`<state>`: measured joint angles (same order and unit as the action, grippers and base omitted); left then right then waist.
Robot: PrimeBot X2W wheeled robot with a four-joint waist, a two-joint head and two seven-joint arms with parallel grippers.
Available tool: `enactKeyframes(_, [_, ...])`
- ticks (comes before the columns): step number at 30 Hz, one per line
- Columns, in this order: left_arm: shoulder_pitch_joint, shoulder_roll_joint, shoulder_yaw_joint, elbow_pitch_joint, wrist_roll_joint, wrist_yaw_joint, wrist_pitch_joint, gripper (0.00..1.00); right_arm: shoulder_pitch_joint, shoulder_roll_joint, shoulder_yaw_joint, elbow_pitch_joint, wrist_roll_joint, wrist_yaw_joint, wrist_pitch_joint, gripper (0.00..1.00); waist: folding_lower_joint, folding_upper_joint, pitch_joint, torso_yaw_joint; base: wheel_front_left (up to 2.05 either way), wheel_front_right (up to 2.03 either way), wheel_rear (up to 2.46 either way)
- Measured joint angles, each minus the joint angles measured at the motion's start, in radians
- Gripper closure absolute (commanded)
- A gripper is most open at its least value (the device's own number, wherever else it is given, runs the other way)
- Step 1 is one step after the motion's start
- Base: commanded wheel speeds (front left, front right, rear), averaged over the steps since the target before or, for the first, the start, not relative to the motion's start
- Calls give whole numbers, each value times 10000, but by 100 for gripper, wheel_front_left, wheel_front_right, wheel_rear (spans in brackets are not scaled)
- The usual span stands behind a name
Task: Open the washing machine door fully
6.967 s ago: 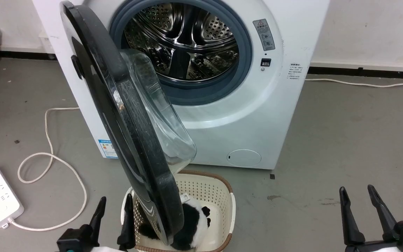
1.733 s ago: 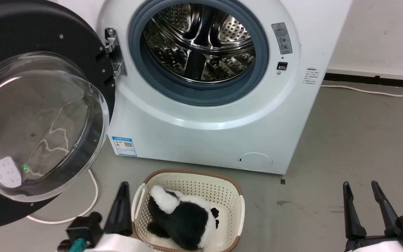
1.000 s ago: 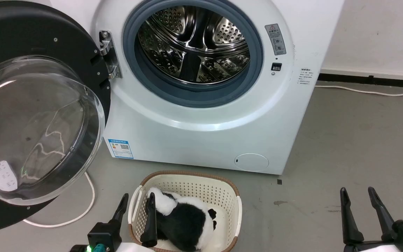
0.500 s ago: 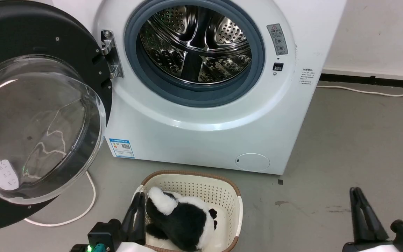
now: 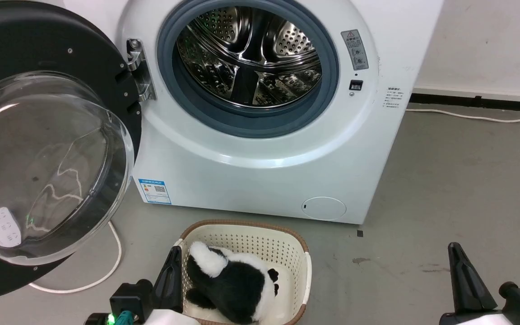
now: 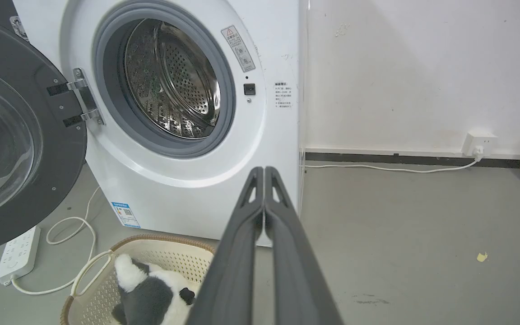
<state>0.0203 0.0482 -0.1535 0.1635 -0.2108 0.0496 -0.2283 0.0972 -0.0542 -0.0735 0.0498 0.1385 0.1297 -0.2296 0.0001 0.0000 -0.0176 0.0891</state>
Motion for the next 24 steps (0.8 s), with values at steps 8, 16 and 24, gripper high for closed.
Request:
enactKeyframes(8, [-1,0,82,-111,157,-15,169,100,-30,0,67,-21,-75,0,180,100,0,0,12,-65,0,0,0])
enactKeyframes(16, [-1,2,176,-238,316,-86,328,100,-77,0,127,-46,-167,0,343,100,0,0,25,-129,0,0,0])
enactKeyframes(24, [-3,2,328,-337,441,-102,477,100,-166,0,167,-86,-270,0,512,100,0,0,38,-193,0,0,0])
